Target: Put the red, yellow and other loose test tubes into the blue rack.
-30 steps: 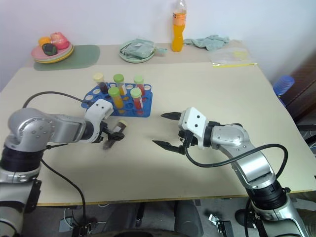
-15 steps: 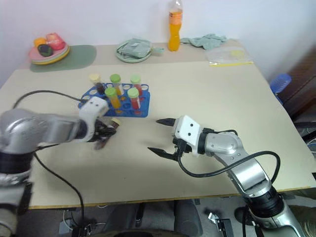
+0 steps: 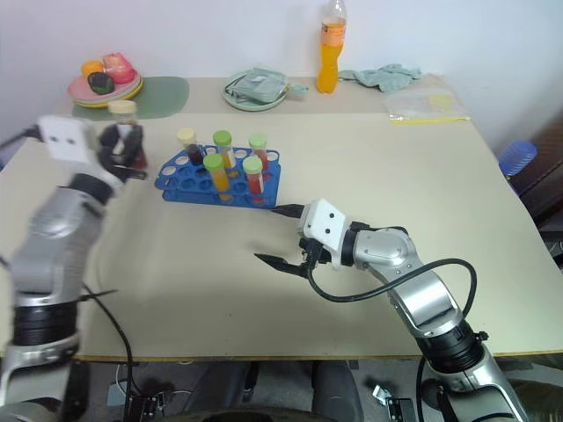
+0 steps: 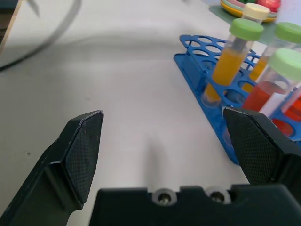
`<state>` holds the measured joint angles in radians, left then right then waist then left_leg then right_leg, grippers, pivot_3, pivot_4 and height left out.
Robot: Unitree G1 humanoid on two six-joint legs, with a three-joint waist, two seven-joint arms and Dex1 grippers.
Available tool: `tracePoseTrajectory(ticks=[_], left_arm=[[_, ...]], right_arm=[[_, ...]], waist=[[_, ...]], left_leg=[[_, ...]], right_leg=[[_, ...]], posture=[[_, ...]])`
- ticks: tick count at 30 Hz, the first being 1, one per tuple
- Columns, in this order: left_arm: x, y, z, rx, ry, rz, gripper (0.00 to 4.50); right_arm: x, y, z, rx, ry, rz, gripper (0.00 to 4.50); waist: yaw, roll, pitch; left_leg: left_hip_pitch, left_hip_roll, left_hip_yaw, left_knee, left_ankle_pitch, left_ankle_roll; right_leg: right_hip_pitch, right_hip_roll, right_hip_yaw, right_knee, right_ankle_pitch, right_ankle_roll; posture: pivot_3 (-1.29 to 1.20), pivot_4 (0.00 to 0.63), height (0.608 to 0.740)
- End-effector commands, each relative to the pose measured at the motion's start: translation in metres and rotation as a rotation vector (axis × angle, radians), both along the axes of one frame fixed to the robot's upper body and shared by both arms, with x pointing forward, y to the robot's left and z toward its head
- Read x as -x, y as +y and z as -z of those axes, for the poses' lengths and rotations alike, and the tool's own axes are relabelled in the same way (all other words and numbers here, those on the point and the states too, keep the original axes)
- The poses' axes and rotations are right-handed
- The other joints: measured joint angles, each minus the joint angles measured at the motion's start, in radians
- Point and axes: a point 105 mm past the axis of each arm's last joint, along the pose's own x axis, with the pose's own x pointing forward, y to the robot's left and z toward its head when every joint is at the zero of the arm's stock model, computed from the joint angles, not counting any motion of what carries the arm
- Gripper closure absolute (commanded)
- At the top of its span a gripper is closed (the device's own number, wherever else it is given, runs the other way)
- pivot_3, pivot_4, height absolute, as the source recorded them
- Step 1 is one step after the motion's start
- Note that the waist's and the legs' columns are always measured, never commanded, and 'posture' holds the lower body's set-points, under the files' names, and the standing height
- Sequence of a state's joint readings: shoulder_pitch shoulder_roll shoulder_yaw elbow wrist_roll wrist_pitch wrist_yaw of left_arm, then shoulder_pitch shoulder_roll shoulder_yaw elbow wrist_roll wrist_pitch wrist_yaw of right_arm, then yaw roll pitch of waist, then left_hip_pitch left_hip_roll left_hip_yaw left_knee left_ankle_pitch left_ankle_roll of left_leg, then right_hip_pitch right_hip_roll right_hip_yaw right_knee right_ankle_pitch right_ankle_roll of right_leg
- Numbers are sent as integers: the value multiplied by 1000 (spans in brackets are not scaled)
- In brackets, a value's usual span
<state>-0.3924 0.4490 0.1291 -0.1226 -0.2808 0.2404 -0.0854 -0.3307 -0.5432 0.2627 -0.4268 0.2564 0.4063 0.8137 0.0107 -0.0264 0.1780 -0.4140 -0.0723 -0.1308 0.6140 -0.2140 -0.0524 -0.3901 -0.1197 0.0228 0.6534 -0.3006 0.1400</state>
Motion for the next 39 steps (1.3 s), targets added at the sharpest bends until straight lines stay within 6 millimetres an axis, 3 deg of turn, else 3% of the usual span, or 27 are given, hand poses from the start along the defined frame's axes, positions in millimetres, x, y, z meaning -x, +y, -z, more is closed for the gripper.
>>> tracePoseTrajectory(ticks=[1, 4, 7, 15, 31, 34, 38, 39], left_arm=[[1, -15, -4, -65, -143, 17, 2871], [-3, -13, 2, 50, -183, -28, 2871], [-6, -23, 15, 15, -171, 17, 2871], [-16, -22, 32, -2, -123, 11, 2871], [-21, -27, 40, 34, -160, 37, 2871], [-18, -25, 43, 83, -150, 58, 1966], [-9, -13, 36, 113, -194, 23, 45], [-6, -12, 34, 130, -203, 26, 45]], right_arm=[[0, 0, -10, -19, -51, 10, 0], [0, -2, -10, -23, -58, 34, 0], [0, -4, -12, -37, -65, 56, 0], [0, -4, -13, -49, -77, 73, 0], [0, -2, -12, -52, -72, 66, 0], [0, -3, -12, -53, -74, 69, 0], [-2, -4, -22, -103, -71, 77, 0], [-3, -7, -23, -104, -72, 79, 0]], waist=[[-7, 0, 0], [-8, 0, 0], [-10, 0, 0], [-9, 0, 0], [-10, 0, 0], [-12, 0, 0], [-23, 0, 0], [-24, 0, 0]], left_leg=[[0, 0, 0, 0, 0, 1], [0, 1, 0, -1, -1, 2], [0, 1, 0, 0, -1, 2], [0, 0, 0, 0, -1, 2], [0, 0, -1, 1, -1, 2], [0, 0, -1, 1, -1, 2], [0, 0, -2, 1, -1, 2], [0, 0, -2, 1, -1, 2]], right_leg=[[-1, 0, 0, 0, 0, 0], [-1, 1, 0, 1, 0, 0], [-1, 1, 0, 1, 0, 0], [-1, 1, 0, 1, 0, 0], [0, 1, -1, 1, 0, 0], [0, 1, -1, 1, 0, 0], [0, 1, -1, 2, 0, 0], [-1, 1, -1, 2, 0, 0]], posture=[[0, 150, 740], [0, 150, 740], [0, 150, 740], [0, 150, 740], [0, 150, 740], [0, 150, 740], [0, 150, 740], [0, 150, 740]])
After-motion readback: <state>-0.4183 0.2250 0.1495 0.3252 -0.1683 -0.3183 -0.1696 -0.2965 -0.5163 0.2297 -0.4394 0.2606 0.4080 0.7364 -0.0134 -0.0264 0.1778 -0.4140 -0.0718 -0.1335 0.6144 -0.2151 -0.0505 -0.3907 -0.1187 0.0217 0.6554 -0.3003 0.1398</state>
